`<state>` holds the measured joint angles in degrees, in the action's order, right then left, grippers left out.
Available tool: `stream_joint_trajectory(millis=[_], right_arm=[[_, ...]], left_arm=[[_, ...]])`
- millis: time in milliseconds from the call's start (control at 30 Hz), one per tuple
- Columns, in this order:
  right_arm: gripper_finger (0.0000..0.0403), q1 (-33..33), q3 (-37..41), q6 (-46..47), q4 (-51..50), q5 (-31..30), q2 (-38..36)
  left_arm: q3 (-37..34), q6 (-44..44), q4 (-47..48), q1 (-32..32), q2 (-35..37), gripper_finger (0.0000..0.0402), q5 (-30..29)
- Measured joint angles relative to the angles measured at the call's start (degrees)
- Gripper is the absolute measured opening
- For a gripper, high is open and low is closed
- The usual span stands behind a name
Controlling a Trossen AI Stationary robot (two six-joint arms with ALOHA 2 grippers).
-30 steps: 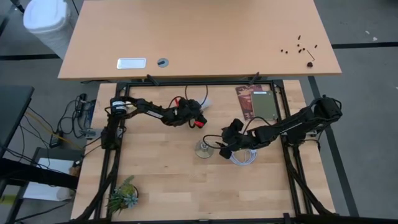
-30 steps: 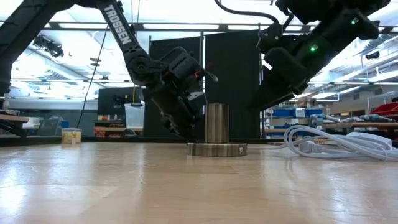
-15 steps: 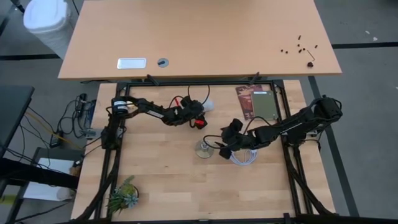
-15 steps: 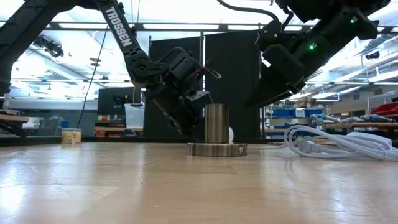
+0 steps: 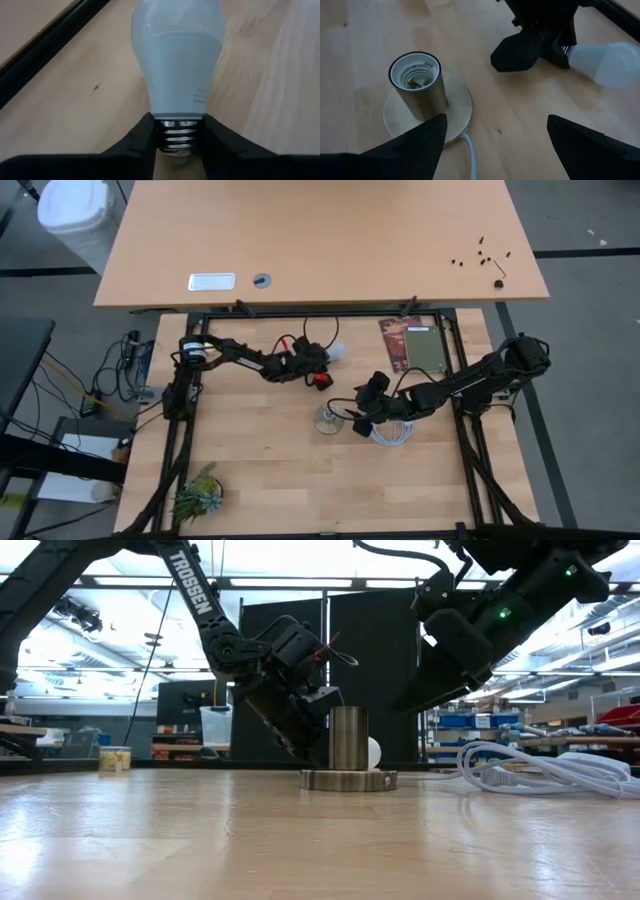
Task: Screw lightbulb
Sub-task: Insert the light bulb into the lamp
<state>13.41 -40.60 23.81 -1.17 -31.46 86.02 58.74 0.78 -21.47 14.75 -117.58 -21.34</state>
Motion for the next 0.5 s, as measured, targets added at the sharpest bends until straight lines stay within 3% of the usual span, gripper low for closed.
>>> stream_joint_trajectory(millis=[233, 500], right_arm=[[0.0352, -0.2, 0.0, -1.0, -1.6, 1.5, -1.2], [0.0352, -2.1, 0.0, -4.0, -8.5, 1.6, -9.4]], left_arm=[[-0.1, 0.9, 1.2, -0.9, 1.3, 0.0112, -0.4], [-0.1, 0.8, 5.4, -2.4, 9.6, 0.012, -0.9]])
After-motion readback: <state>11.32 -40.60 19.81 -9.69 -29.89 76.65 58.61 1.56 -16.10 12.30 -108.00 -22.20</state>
